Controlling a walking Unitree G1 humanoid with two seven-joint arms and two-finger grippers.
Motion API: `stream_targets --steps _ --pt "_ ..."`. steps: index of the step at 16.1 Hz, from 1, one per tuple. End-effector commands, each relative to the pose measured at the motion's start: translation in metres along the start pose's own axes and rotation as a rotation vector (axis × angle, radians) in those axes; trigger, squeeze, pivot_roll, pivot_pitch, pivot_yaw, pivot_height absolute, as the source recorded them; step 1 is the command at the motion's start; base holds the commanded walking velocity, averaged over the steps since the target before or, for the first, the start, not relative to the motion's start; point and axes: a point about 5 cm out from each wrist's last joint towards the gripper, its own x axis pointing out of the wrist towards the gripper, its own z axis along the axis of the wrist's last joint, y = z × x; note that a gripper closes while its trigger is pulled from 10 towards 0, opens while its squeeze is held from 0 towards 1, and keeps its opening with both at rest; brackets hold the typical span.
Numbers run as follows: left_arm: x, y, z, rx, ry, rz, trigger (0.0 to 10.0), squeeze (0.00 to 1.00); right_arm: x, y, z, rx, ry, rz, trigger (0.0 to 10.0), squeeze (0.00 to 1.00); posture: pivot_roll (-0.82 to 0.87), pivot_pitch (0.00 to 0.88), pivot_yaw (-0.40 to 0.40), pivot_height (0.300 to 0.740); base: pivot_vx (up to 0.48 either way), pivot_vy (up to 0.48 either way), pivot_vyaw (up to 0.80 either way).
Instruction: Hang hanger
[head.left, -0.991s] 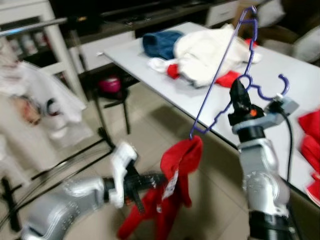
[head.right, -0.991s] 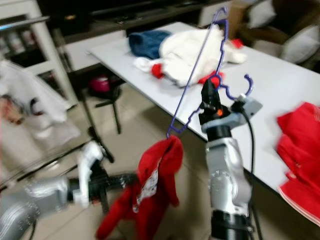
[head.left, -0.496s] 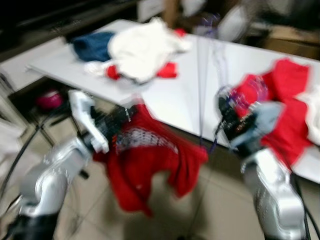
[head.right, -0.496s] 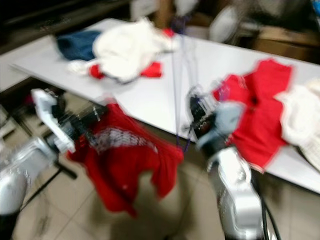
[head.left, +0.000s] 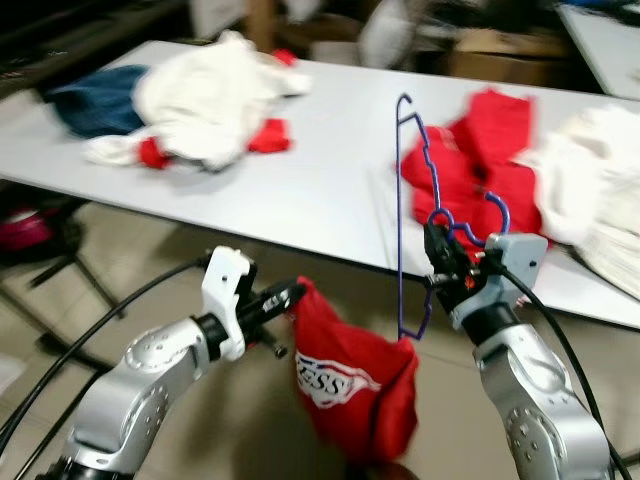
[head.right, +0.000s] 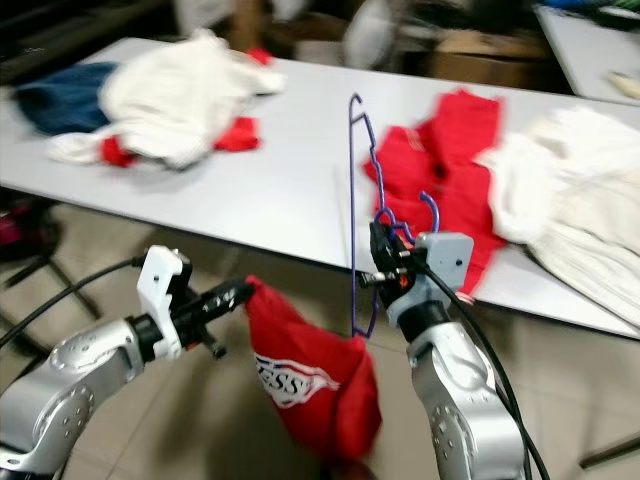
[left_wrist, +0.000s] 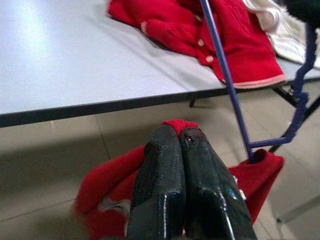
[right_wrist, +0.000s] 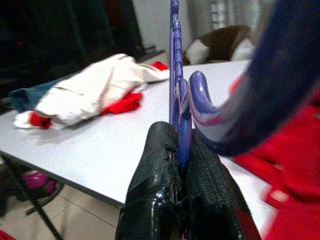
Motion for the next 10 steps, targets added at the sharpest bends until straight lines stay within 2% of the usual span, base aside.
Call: stream_targets --steps 1,2,3,5,8,10 --pt "-0.0024 0.0056 0.0094 0.052 -0.051 0.038 3.1 0.0 -0.0001 0.0017 0.0068 0.023 -0.02 0.022 10.0 0.0 -0.1 0.0 0.032 0.74 0.0 0.0 -0.8" --pt "-0.0026 0.0075 0.0122 0.058 -0.067 0.057 3.1 0.0 0.0012 0.0021 0.0077 0.03 -0.028 0.026 10.0 0.0 -0.1 0.0 0.034 0.74 0.0 0.0 -0.8" --pt "-0.0015 0.0091 0.011 0.039 -0.063 0.077 10.0 0.0 0.002 0.002 0.0075 0.036 -0.034 0.028 10.0 0.0 -0.1 0.0 0.04 0.74 0.0 0.0 -0.8" --pt "0.001 0.0096 0.011 0.033 -0.061 0.104 10.0 0.0 -0.0004 0.0045 0.0104 0.058 -0.05 0.046 10.0 0.0 -0.09 0.0 0.039 0.74 0.0 0.0 -0.8" --pt "-0.0011 0.011 0.0145 0.036 -0.106 0.13 10.0 0.0 -0.0015 0.0071 0.0068 0.07 -0.032 0.057 10.0 0.0 -0.09 0.0 0.033 0.74 0.0 0.0 -0.8" --pt "-0.0005 0.0122 0.0149 0.039 -0.113 0.137 10.0 0.0 -0.0019 0.0079 0.0059 0.069 -0.023 0.062 10.0 0.0 -0.1 0.0 0.038 0.74 0.0 0.362 -0.8"
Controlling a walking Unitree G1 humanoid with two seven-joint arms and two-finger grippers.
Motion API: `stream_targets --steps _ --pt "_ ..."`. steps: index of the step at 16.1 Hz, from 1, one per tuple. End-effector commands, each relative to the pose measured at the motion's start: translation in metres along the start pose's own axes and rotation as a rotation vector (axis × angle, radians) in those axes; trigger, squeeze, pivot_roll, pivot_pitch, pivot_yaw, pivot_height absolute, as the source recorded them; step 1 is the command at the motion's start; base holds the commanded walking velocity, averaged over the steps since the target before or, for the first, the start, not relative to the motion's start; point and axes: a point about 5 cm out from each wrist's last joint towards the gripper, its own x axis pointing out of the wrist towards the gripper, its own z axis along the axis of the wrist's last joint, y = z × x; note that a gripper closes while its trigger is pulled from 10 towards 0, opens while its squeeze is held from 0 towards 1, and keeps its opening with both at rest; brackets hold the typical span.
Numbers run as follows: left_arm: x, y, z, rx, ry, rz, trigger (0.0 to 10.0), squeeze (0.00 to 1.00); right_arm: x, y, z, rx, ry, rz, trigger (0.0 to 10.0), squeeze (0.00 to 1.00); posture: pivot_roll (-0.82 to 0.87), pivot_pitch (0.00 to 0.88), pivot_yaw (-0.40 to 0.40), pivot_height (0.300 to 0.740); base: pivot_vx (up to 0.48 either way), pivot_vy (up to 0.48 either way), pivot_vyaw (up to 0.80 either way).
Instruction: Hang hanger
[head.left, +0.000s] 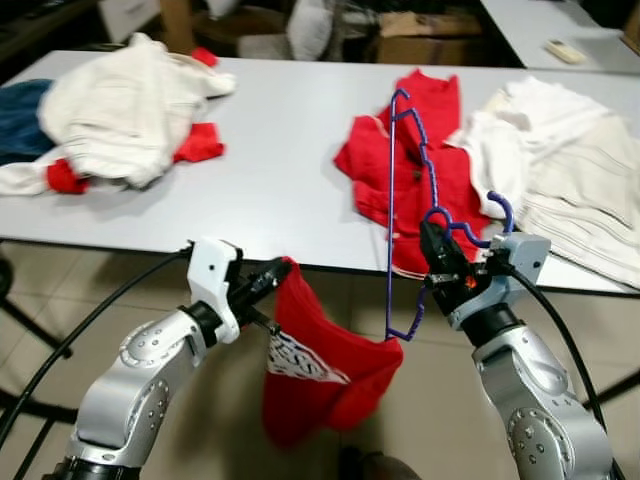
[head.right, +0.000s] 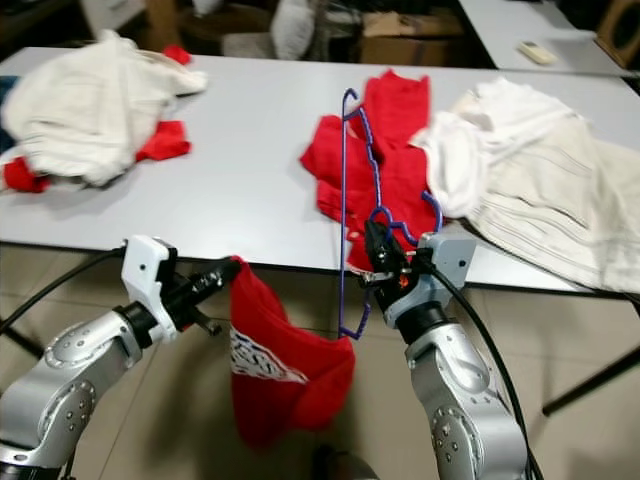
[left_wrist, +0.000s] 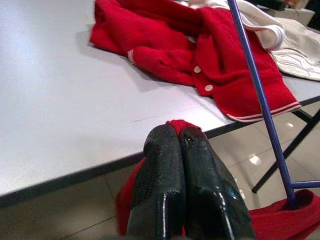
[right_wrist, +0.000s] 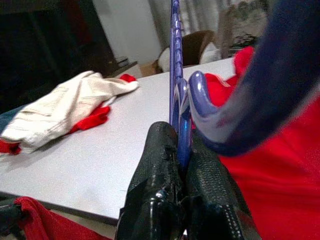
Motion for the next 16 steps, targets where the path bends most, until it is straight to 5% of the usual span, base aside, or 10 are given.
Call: stream_targets --steps 1,10,11,12,16 --pt "0.0 0.001 0.004 0.023 -0.013 0.015 10.0 0.0 -0.002 0.003 0.002 0.002 0.001 0.015 10.0 0.0 -0.1 0.0 0.035 0.74 0.0 0.398 -0.8" --pt "-0.006 0.001 0.006 0.043 -0.035 0.029 10.0 0.0 -0.002 0.016 0.0 0.027 0.025 0.138 10.0 0.0 -0.07 0.0 0.018 0.74 0.0 -0.267 -0.14" --pt "-0.007 0.001 0.012 0.035 -0.074 -0.006 0.8 0.0 -0.002 0.02 0.004 0.033 0.014 0.188 10.0 0.0 -0.07 0.0 0.017 0.74 0.0 0.0 0.0" --pt "-0.007 0.001 0.013 0.035 -0.075 -0.015 0.0 0.0 -0.001 0.021 0.006 0.037 0.007 0.201 10.0 0.0 -0.07 0.0 0.018 0.74 0.0 0.0 0.0" --pt "0.0 -0.013 0.03 -0.023 -0.129 -0.172 0.0 0.0 0.0 0.022 0.024 0.118 -0.102 0.258 10.0 0.0 -0.08 0.0 0.026 0.74 0.0 0.0 0.0"
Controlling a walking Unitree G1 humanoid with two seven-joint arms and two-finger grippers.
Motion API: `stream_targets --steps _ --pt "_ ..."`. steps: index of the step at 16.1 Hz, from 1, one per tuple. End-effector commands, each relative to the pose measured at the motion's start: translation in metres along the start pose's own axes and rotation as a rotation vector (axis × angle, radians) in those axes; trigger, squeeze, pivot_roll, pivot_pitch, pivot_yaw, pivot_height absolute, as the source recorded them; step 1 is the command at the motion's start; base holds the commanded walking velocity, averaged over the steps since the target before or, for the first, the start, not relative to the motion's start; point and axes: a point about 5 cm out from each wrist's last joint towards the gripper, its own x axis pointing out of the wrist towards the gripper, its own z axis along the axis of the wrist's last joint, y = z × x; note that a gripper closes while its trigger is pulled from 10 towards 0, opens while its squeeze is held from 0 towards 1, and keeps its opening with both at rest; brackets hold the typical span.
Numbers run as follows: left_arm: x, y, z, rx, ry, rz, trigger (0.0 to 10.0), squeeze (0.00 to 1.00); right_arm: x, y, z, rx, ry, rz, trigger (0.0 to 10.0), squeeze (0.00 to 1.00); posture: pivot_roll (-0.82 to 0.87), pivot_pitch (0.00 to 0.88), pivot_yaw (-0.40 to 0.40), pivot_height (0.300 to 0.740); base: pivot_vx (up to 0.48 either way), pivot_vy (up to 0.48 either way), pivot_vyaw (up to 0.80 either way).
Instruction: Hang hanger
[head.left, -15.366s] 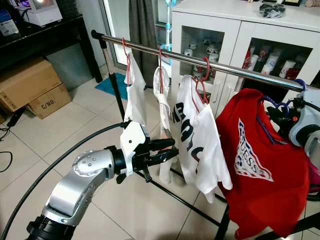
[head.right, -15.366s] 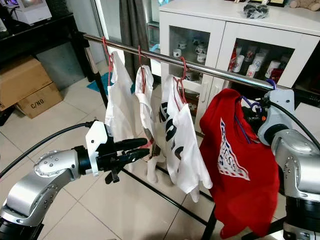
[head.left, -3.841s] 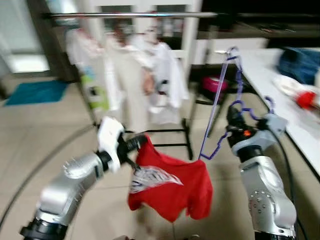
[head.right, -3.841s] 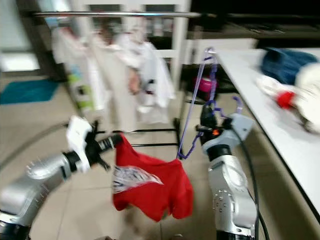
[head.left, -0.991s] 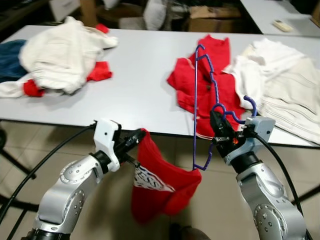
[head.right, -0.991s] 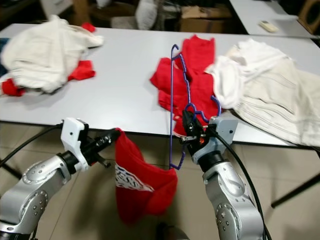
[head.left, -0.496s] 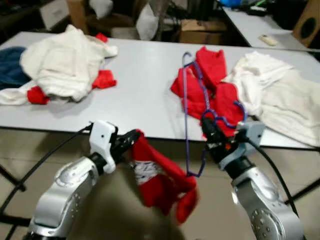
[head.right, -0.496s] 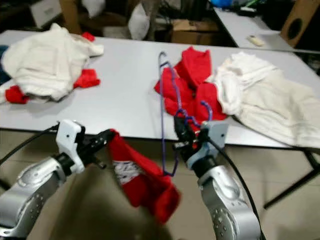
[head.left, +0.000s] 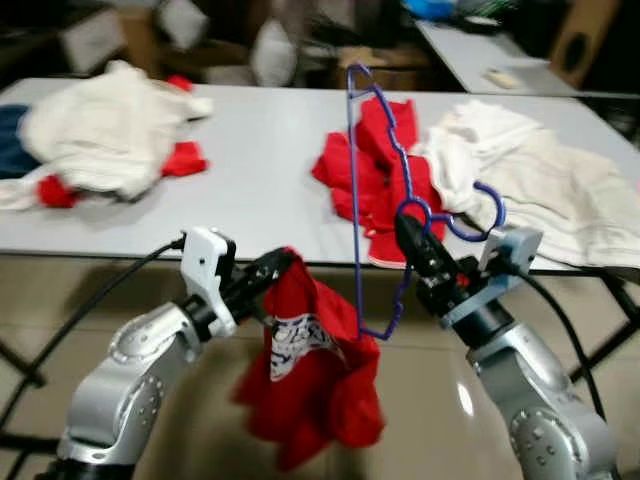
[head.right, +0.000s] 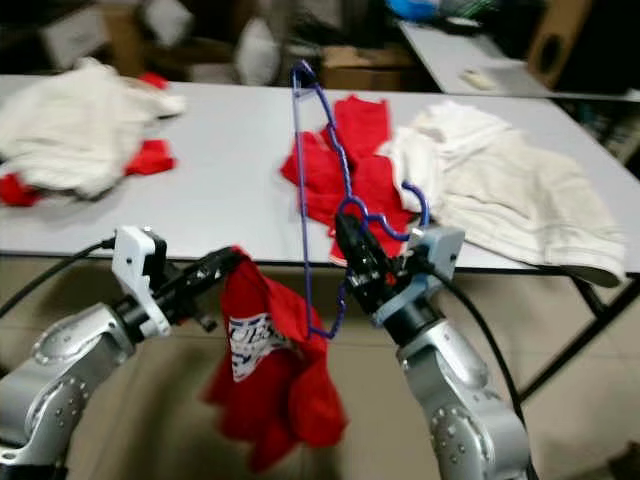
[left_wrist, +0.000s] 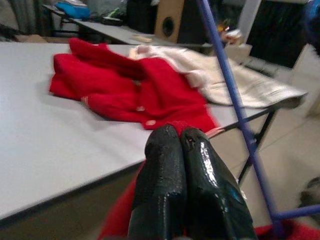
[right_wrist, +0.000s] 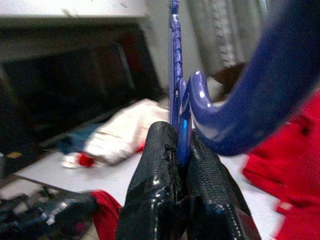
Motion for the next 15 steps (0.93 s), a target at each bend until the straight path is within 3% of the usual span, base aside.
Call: stream_targets --steps 1,4,6,7,8,9,12,14,15 --pt "0.008 -0.017 0.026 -0.056 -0.089 -0.167 0.0 0.0 0.006 0.003 0.018 0.0 -0.099 0.056 10.0 0.0 -0.08 0.0 0.034 0.74 0.0 0.0 0.0" --pt "0.013 -0.04 0.036 -0.131 -0.073 -0.398 0.0 0.0 0.031 0.004 0.036 -0.095 -0.199 0.081 10.0 0.0 -0.08 0.0 0.043 0.74 0.0 0.0 0.0" --pt "0.015 -0.05 0.029 -0.161 0.005 -0.482 0.0 0.0 0.052 0.004 0.051 -0.141 -0.321 0.057 10.0 0.0 -0.08 0.0 0.046 0.74 0.0 0.0 0.0" --pt "0.016 -0.053 0.026 -0.161 0.026 -0.493 0.0 0.0 0.058 0.002 0.056 -0.131 -0.369 0.029 10.0 0.0 -0.08 0.0 0.048 0.74 0.0 0.0 0.0" --pt "0.017 -0.063 0.021 -0.182 0.074 -0.535 0.0 0.0 0.071 -0.013 0.069 -0.129 -0.507 -0.126 10.0 0.0 -0.07 0.0 0.044 0.74 0.0 0.0 0.0" --pt "0.016 -0.065 0.02 -0.187 0.085 -0.549 0.0 0.0 0.074 -0.016 0.072 -0.132 -0.529 -0.151 10.0 0.0 -0.07 0.0 0.044 0.74 0.0 0.0 0.0" --pt "0.008 -0.065 0.008 -0.151 0.205 -0.543 0.0 0.0 0.089 -0.015 0.089 0.086 -0.616 -0.076 10.0 0.0 -0.05 0.0 0.031 0.74 0.0 0.0 0.0" --pt "0.004 -0.06 -0.002 -0.112 0.283 -0.514 0.0 0.0 0.093 -0.018 0.1 0.346 -0.685 0.014 10.0 0.0 -0.05 0.0 0.031 0.74 0.0 0.0 0.0" --pt "0.004 -0.058 -0.003 -0.1 0.286 -0.494 0.0 0.0 0.093 -0.019 0.103 0.408 -0.704 0.034 10.0 0.0 -0.05 0.0 0.031 0.74 0.0 0.0 0.0"
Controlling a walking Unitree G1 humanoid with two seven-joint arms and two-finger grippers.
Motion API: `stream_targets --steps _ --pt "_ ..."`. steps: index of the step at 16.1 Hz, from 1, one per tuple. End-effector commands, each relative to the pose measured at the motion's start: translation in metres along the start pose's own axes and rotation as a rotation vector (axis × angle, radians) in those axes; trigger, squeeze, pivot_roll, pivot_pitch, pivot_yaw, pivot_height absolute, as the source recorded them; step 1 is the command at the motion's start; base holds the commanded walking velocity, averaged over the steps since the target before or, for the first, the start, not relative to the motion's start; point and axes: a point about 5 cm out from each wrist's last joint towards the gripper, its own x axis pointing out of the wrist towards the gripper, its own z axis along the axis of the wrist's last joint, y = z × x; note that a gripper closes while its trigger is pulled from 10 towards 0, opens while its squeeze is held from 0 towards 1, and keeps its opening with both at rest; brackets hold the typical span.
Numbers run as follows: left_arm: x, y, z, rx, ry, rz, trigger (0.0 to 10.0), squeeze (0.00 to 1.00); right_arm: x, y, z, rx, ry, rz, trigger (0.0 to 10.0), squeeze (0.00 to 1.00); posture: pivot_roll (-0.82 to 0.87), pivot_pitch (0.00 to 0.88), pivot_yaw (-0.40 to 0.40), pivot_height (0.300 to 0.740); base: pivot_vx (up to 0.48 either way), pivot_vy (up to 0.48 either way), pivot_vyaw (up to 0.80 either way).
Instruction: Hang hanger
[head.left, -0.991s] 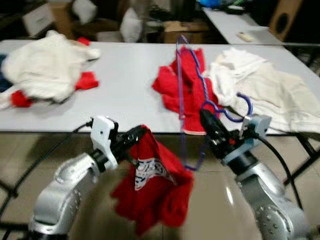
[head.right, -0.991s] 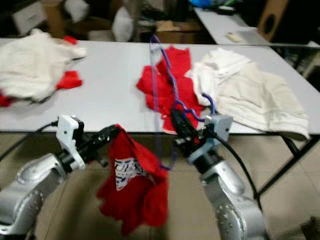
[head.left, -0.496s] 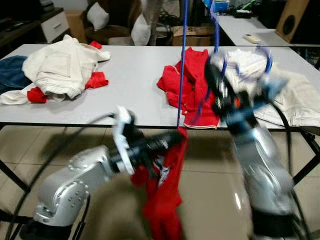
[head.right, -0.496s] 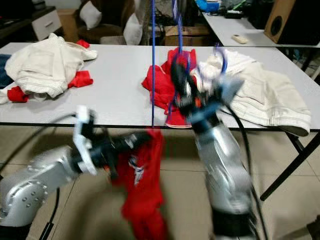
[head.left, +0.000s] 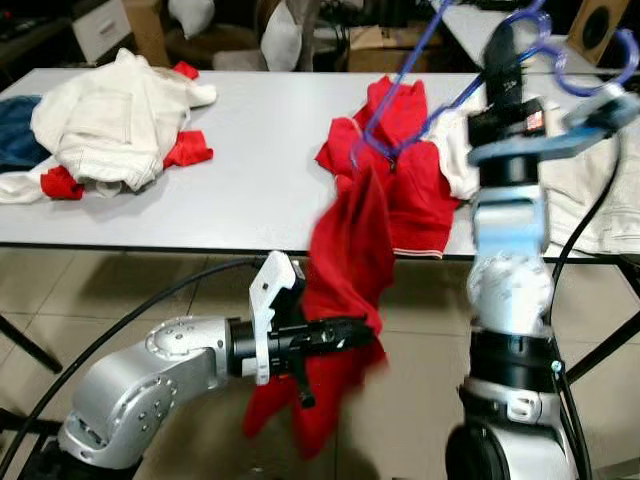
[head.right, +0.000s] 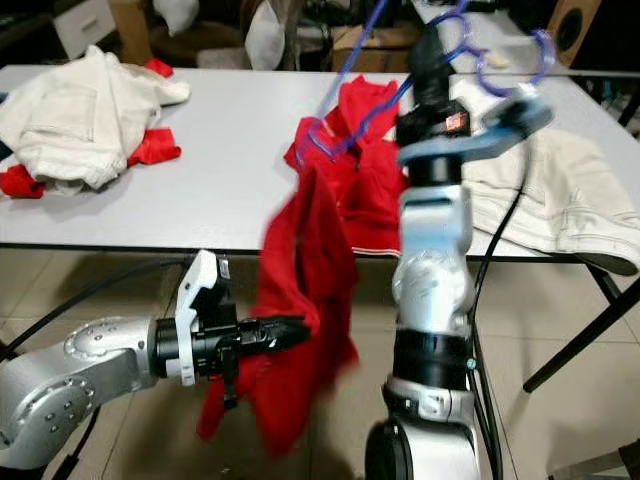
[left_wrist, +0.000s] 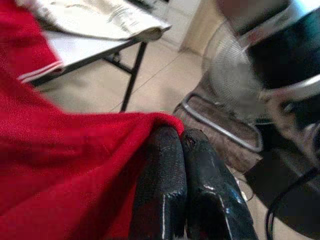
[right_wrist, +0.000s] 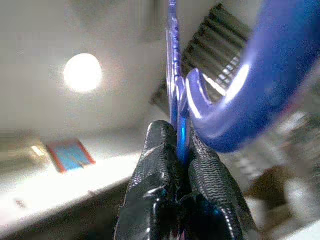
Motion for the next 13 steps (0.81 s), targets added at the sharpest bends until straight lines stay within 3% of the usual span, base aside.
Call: stream_targets --steps 1,2,4,6,7,9,10,12,13 --pt "-0.004 0.008 0.0 0.026 0.003 0.068 0.0 0.0 0.005 0.008 0.009 0.173 -0.057 0.052 10.0 0.0 -0.06 0.0 0.033 0.74 0.0 0.0 0.0" --pt "-0.008 0.011 0.003 0.043 -0.014 0.092 0.0 0.0 0.005 0.011 0.01 0.225 -0.056 0.074 10.0 0.0 -0.06 0.0 0.034 0.74 0.0 0.0 0.0" --pt "-0.019 0.015 0.026 0.03 -0.171 0.091 0.0 0.0 0.003 0.012 0.008 0.165 -0.002 0.105 10.0 0.0 -0.06 0.0 0.036 0.74 0.0 0.0 0.0" --pt "-0.031 0.011 0.073 0.011 -0.484 0.002 0.0 0.0 -0.002 0.006 0.01 0.31 -0.064 0.046 10.0 0.0 -0.06 0.0 0.035 0.74 0.0 0.0 0.0" --pt "-0.035 0.01 0.092 0.01 -0.625 -0.021 0.0 0.0 -0.005 0.003 0.005 0.243 -0.026 0.03 10.0 0.0 -0.06 0.0 0.032 0.74 0.0 0.0 0.0" --pt "-0.036 0.004 0.126 0.025 -0.791 -0.1 0.0 0.0 -0.011 -0.009 -0.012 -0.01 0.07 -0.043 10.0 0.0 -0.05 0.0 0.031 0.74 0.0 0.0 0.0" --pt "-0.033 -0.001 0.138 0.044 -0.812 -0.146 0.0 0.0 -0.014 -0.012 -0.02 -0.112 0.108 -0.04 10.0 0.0 -0.04 0.0 0.03 0.74 0.0 0.0 0.0" --pt "-0.027 -0.007 0.149 0.052 -0.8 -0.205 0.0 0.0 -0.013 -0.016 -0.024 -0.108 0.084 -0.085 10.0 0.0 -0.04 0.0 0.036 0.74 0.0 0.0 0.0" --pt "-0.021 -0.011 0.152 0.049 -0.753 -0.256 0.0 0.0 -0.007 -0.016 -0.029 -0.064 0.048 -0.112 10.0 0.0 -0.03 0.0 0.047 0.74 0.0 0.0 0.0"
